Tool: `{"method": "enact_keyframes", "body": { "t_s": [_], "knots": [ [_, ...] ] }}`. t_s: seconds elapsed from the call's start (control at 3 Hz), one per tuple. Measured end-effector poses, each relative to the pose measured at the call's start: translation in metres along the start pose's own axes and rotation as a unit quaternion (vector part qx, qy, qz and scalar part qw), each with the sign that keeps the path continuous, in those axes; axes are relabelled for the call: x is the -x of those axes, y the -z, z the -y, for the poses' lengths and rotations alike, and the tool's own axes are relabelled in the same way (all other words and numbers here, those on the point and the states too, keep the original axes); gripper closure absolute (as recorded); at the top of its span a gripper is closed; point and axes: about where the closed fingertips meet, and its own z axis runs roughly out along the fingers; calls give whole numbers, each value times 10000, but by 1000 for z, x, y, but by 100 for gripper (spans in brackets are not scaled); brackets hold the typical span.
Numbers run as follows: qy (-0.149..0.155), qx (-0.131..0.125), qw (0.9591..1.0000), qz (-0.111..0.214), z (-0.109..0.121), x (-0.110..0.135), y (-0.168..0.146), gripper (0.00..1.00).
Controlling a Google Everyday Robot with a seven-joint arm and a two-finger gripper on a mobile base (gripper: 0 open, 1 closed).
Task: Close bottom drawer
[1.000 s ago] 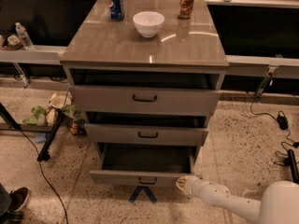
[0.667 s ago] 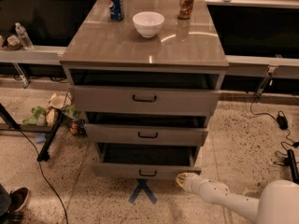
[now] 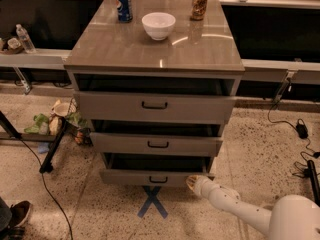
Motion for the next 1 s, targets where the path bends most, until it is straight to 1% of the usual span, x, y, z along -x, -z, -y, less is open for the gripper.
{"method": "enact_keyframes", "body": {
  "t_s": [0.33, 0.67, 1.0],
  "knots": [
    [39, -97, 9999, 54, 7, 4, -8, 100],
    [138, -209, 9996, 148, 14, 14, -19, 100],
    [194, -259, 9993, 191, 18, 18, -26, 100]
  ]
}}
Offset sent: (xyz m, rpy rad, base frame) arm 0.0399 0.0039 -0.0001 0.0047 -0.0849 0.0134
